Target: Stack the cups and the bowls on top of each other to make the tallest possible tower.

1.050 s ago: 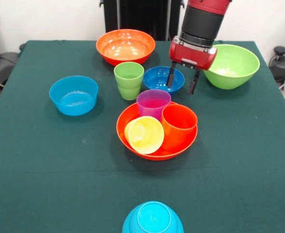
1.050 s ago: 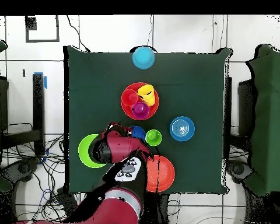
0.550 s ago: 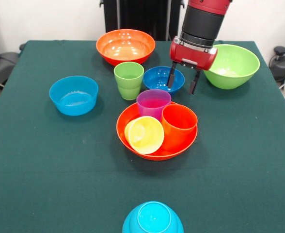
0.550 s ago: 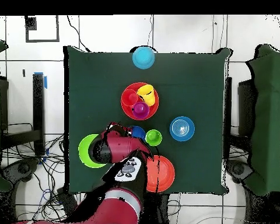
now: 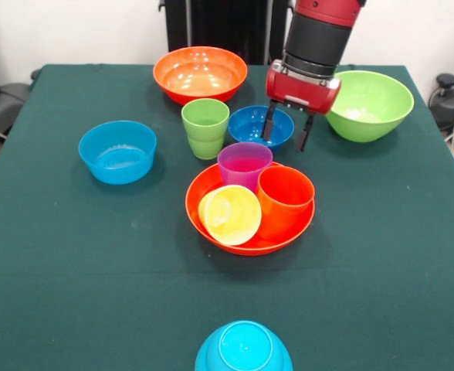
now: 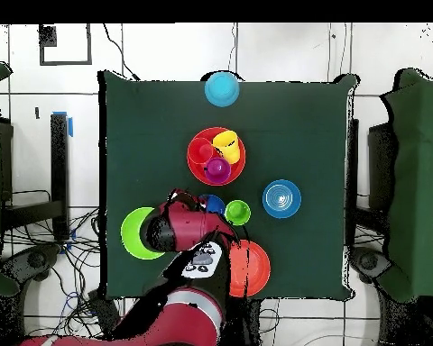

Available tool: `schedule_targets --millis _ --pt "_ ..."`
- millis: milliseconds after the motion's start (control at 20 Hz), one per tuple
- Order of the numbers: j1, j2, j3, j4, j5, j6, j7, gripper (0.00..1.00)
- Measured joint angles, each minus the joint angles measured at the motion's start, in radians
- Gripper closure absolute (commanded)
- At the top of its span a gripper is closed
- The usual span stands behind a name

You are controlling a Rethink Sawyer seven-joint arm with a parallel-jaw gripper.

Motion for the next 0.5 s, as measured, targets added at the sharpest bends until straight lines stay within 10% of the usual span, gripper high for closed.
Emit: schedule_targets --millis 500 --pt "0.000 0.031 0.007 0.002 0.000 0.000 0.000 0.00"
